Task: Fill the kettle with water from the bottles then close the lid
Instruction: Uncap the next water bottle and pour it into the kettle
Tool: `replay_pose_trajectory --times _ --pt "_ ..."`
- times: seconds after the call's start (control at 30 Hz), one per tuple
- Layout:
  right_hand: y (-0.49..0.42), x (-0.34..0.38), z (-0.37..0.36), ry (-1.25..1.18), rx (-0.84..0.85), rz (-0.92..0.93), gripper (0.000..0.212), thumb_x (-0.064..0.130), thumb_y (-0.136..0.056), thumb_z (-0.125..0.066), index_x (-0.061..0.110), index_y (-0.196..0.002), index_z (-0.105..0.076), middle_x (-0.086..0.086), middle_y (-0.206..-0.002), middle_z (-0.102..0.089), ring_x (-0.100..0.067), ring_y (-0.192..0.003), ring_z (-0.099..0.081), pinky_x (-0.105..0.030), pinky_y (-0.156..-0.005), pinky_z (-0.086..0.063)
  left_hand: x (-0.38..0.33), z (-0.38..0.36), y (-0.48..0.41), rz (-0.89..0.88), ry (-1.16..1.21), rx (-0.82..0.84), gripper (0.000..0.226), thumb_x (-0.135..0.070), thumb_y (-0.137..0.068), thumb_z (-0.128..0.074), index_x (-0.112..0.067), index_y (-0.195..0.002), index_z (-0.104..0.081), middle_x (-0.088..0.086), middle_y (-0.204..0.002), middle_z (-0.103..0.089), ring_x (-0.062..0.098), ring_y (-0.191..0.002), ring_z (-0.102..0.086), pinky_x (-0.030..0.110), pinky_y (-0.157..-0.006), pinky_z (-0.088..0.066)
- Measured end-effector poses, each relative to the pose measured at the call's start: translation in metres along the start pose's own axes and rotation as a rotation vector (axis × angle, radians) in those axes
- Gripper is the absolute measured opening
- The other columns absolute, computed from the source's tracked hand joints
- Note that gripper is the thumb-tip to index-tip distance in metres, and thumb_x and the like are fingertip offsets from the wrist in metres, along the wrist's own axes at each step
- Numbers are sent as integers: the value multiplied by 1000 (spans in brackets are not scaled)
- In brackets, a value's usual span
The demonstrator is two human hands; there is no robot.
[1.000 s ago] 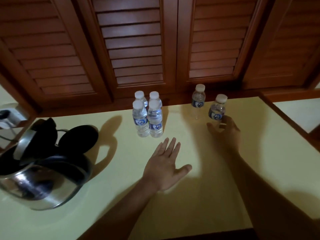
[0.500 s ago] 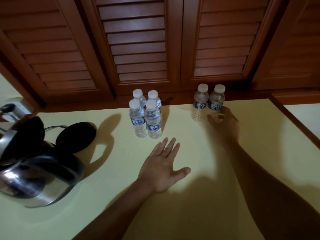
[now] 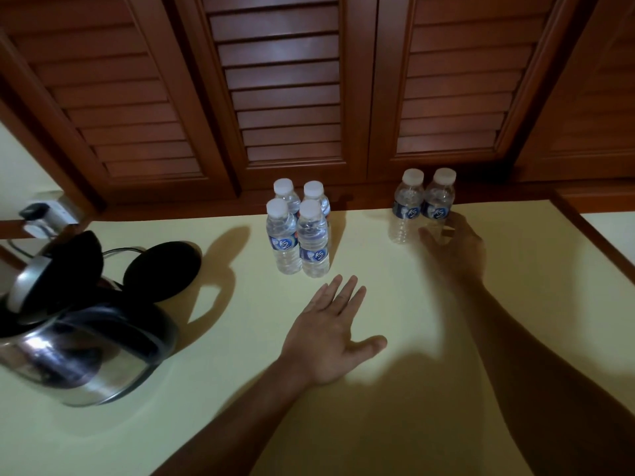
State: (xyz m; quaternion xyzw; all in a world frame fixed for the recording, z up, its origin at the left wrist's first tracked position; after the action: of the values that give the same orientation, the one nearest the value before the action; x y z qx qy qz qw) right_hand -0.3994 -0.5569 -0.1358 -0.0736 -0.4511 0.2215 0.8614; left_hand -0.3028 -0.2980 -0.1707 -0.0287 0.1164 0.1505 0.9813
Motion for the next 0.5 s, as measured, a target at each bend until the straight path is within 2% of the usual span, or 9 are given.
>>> replay_pose_trajectory --times 0.2,0.5 --pt "0 -2 0 5 -2 -4 51 54 -79 -64 30 -123 -55 0 -106 -72 -24 -91 -68 -42 -82 -57 -1 1 1 -8 1 -1 94 -83 -90 -25 -26 -162 -6 -9 -169 9 6 -152 23 36 -127 1" --pt "1 0 0 38 -15 33 47 48 -83 -67 24 -122 -56 -4 -107 -72 -28 -92 -68 -38 -80 -54 0 1 1 -10 -3 -11 94 -83 -90 -23 -26 -162 -4 -9 -169 10 6 -151 24 37 -127 2"
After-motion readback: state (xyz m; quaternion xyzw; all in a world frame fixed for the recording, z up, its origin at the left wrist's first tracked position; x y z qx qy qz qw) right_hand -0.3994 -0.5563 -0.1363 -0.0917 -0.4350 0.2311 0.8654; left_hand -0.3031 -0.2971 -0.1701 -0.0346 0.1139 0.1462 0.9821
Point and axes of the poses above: each hand's wrist, its own y-axis away from the middle knuckle, its own z-axis out of the back of the hand, x = y × z, the point moved 8 cm from there along -y, towards the middle knuckle
